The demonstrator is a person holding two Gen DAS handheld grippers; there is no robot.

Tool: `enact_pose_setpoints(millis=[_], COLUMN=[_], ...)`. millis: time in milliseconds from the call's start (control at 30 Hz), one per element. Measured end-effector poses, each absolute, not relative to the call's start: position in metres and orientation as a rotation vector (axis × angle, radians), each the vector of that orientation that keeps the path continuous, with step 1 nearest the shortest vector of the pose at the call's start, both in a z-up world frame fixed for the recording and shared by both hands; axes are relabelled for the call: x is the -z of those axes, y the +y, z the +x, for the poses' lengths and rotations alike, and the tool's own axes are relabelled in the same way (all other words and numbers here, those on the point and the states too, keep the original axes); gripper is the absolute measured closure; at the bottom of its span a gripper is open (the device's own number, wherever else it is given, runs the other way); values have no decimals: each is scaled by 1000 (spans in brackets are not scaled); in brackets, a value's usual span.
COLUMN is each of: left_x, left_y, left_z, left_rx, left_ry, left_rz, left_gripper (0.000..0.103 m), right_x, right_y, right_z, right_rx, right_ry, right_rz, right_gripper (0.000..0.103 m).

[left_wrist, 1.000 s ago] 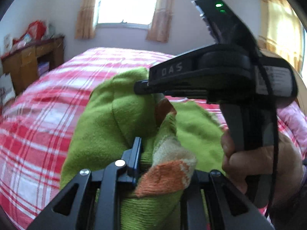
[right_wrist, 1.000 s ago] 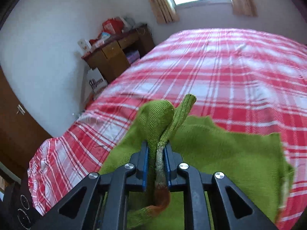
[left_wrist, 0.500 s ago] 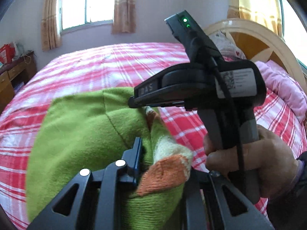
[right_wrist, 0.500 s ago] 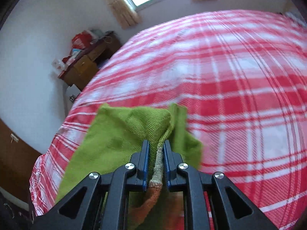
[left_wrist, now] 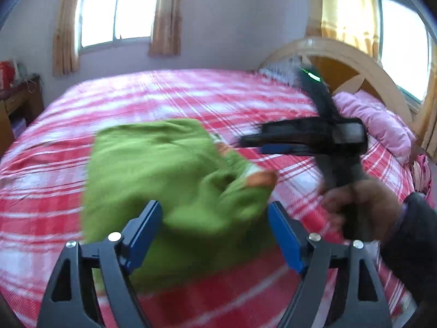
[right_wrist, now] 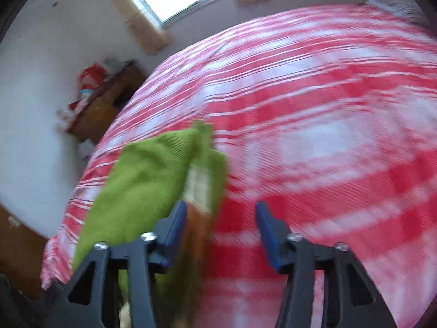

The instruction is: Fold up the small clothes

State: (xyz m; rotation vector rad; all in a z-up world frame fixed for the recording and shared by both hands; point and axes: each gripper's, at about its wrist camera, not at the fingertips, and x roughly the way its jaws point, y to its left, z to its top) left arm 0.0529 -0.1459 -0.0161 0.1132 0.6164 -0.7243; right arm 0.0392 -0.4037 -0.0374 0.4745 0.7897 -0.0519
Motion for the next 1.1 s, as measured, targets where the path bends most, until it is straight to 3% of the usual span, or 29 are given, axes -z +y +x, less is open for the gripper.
enact_pose_setpoints(millis=[167, 333, 600, 633, 667, 767, 900, 933, 1100], left_x=[35, 39, 38, 41, 42, 43, 34, 30, 26], left_y=[-78, -43, -38, -34, -31, -30, -30, -31, -43], left_z=[63, 73, 60, 60, 61, 66, 64, 65, 88], left_rx=[582, 451, 393, 392, 391, 400, 414, 409, 404], left_ry=[684, 771, 755, 758, 765, 795, 767, 751, 740], left_rz=[36, -79, -13, -17, -23, -56, -43, -36, -57], left_gripper=[20, 20, 20, 20, 20, 20, 20, 20, 20], right_x=[8, -12, 48, 50, 51, 51, 43, 46, 83], right_y=[-385, -323, -292, -289, -287, -297, -326, -337, -363], right_z=[-25, -18, 15, 11, 7, -6, -30, -38, -55], right_rx=[-39, -218, -209, -200, -188, -210, -193, -138, -41], right_ry=[675, 697, 895, 890, 905, 881, 803, 795, 831], right_rz=[505, 332, 225, 220, 222, 335, 505, 513, 641], right_gripper=[48, 48, 48, 54, 70, 90, 94, 99, 100])
